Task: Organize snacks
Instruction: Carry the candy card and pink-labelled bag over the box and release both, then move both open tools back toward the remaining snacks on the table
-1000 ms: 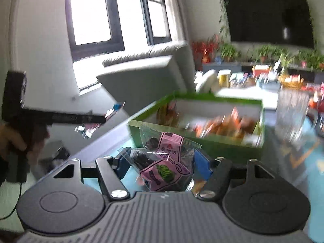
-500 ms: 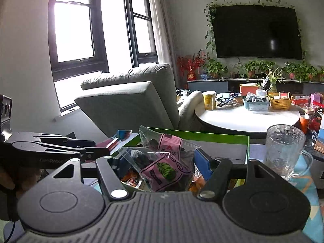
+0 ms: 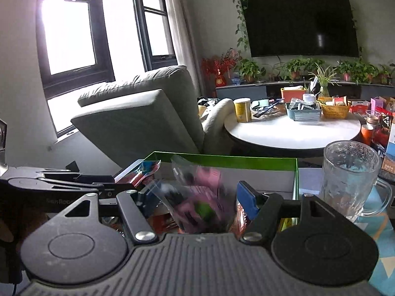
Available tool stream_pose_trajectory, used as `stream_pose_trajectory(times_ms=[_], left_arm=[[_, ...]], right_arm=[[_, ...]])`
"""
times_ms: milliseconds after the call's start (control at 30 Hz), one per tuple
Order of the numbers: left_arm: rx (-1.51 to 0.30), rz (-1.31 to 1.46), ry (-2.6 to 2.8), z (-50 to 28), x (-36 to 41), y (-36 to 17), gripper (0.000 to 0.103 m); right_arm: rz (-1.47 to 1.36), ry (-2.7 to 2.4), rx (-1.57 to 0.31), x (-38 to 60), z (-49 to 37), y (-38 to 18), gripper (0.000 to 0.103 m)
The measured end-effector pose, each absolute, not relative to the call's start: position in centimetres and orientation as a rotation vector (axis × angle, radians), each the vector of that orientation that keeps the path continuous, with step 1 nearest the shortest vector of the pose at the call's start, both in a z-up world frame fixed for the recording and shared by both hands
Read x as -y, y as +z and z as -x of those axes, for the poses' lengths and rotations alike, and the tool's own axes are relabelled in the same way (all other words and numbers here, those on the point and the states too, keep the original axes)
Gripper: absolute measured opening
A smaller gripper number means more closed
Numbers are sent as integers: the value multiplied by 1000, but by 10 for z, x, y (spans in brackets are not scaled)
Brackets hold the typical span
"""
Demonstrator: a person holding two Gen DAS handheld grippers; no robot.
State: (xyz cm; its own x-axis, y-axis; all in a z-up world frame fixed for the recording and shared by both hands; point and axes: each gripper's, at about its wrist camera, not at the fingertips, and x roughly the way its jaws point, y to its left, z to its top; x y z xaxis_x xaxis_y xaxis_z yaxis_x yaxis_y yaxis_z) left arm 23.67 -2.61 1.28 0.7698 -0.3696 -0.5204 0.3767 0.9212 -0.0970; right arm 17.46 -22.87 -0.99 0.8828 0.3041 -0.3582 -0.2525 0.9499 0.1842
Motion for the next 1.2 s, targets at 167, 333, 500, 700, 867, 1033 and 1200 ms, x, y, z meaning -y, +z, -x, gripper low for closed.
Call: stream_pose_trajectory(times_ms=[167, 333, 500, 700, 867, 1033, 1200], left_arm=[[-565, -12, -401, -242, 29, 12, 46], [-574, -13, -397, -245, 31, 10, 47], [-588, -23, -386, -247, 33, 6, 53], [-574, -41, -361, -242, 31, 7, 55], [-557, -39, -352, -234, 26, 11, 55], [-536, -50, -356, -218, 20, 16, 56], [-532, -68, -400, -193, 19, 17, 56]], right_arm=[[-137, 280, -372, 231, -180, -4, 60], [-136, 274, -372, 233, -180, -5, 60], [-158, 260, -381, 237, -178, -8, 60], [-159, 259, -367, 241, -169, -3, 60], [-168, 246, -358, 248, -162, -2, 60], [-170, 228, -363, 256, -153, -5, 60], [-181, 202, -367, 267, -142, -8, 60]])
